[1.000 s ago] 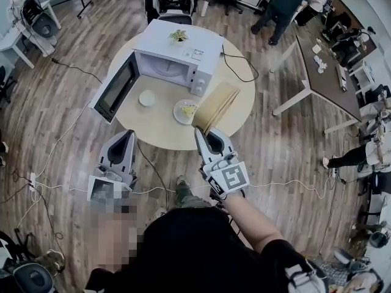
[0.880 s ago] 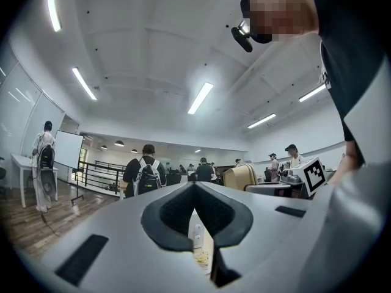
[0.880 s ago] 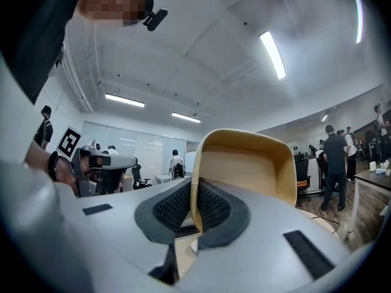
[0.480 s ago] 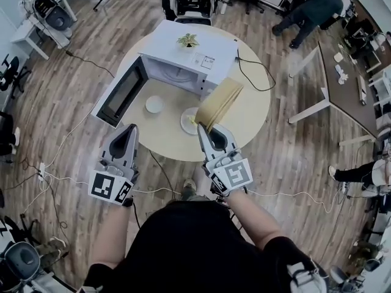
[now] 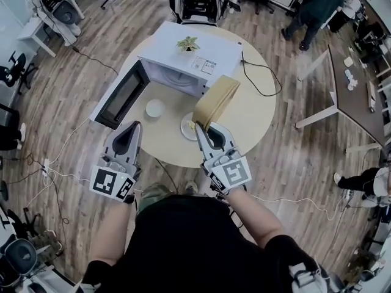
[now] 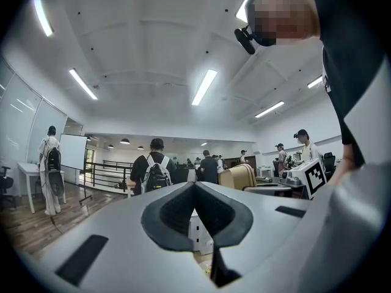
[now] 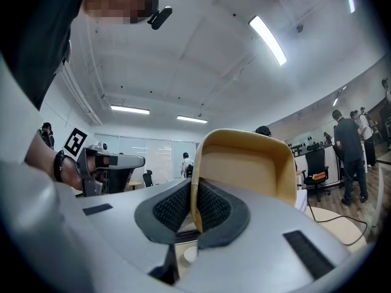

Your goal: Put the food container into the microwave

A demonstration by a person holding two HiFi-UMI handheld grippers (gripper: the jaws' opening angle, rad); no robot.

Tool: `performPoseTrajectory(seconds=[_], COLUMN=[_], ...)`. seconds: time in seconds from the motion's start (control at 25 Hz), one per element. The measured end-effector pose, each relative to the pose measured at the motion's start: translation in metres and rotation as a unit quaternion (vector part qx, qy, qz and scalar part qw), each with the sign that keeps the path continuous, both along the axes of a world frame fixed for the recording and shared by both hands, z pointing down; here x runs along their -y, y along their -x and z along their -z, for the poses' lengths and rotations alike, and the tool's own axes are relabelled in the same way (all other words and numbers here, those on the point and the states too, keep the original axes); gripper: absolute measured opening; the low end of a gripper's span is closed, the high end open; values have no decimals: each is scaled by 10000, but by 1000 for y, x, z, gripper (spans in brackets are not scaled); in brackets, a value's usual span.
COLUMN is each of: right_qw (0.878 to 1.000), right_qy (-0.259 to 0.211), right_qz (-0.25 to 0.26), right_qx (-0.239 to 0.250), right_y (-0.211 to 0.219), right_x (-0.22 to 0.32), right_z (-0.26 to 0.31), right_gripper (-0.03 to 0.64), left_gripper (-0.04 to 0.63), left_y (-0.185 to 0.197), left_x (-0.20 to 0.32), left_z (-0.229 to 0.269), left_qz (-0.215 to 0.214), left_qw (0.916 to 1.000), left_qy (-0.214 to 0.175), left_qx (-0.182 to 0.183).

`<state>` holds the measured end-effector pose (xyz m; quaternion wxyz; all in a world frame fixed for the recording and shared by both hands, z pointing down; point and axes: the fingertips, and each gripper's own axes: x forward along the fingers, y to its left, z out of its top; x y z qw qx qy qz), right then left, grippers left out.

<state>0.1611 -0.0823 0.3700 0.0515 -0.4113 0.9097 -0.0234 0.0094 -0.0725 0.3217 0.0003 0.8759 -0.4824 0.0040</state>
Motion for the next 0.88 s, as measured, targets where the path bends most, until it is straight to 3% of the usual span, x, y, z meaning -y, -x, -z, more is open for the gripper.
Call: performPoseTrajectory(seconds=[0.36, 0.88], right_qw=[9991, 9931], right_qy=[-97, -267], right_qz=[-292, -558], right_qx=[-276, -995], right_y=[-2, 36], right_x=[19, 68], right_z=[1, 8], right_gripper=[32, 32], left_gripper=[18, 18], left_y=[2, 31], left_x=[20, 70], left_z=[0, -9], left_qz=[-228, -619], left_qw=[9997, 9976], left_qy=[-24, 31], left_qx=[-112, -303])
